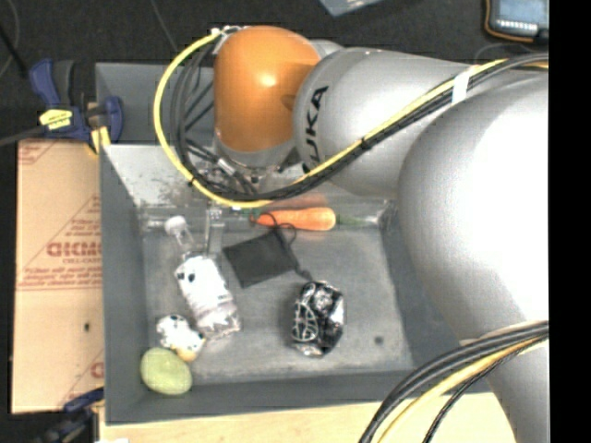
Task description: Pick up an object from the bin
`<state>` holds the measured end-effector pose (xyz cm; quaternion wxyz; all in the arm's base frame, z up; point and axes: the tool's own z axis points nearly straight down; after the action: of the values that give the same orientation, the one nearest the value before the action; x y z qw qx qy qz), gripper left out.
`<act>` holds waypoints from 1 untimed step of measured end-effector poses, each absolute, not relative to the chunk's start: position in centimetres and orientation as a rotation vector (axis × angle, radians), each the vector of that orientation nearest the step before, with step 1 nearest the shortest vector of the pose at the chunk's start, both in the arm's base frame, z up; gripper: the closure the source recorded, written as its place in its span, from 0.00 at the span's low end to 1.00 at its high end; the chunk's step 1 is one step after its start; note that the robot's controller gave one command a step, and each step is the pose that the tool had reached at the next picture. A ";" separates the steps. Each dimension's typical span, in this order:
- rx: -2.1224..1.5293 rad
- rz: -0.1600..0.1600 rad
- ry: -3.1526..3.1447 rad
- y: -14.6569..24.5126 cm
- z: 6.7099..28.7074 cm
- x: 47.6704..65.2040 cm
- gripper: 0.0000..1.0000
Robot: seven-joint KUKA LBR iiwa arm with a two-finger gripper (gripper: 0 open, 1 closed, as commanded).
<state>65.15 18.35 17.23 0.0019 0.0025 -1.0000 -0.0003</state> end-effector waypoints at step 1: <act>0.004 -0.002 -3.143 18.2 17.7 65.2 0.00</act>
Offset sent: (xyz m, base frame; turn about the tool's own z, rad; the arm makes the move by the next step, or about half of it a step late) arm -0.0362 -0.0524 -0.0200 0.0759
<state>65.22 18.25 17.71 -0.0006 0.0012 -1.0000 -0.0006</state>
